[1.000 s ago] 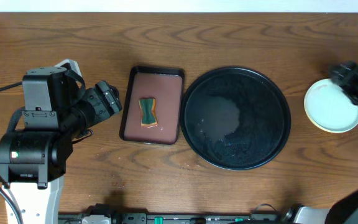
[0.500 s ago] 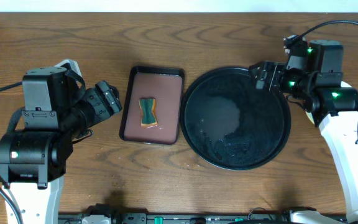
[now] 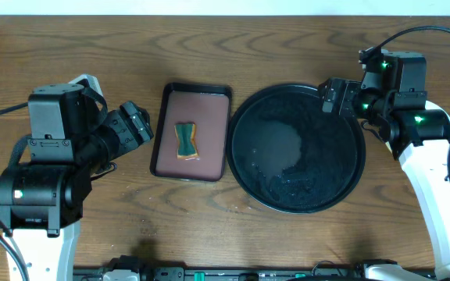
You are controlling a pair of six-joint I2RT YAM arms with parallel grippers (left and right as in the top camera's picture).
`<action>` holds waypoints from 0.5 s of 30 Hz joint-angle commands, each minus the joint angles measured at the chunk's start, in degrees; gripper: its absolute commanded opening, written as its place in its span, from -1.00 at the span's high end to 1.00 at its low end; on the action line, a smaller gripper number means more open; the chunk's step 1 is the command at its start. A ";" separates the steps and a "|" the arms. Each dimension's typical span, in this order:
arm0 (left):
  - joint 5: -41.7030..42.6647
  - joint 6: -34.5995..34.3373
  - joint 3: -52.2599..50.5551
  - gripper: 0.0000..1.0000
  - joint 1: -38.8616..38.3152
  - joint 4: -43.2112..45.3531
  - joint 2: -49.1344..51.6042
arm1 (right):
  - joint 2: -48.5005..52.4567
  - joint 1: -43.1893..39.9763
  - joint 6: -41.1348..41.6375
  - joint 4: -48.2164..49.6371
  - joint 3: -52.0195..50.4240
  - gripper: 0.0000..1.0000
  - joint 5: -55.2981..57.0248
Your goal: Clean dirty plates on tray and stack at the side
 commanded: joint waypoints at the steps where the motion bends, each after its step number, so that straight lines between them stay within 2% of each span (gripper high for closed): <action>1: -0.35 0.35 -2.25 -0.70 0.22 -0.02 -1.92 | -0.57 0.33 -0.35 -0.09 0.61 -0.99 0.70; 10: -0.42 0.37 -10.88 -0.70 0.22 -0.04 -13.51 | -0.57 0.33 -0.35 -0.09 0.61 -0.99 0.70; 15: -4.72 0.37 -16.13 -0.70 0.22 1.84 -21.03 | -0.57 0.33 -0.33 -0.09 0.61 -0.99 0.70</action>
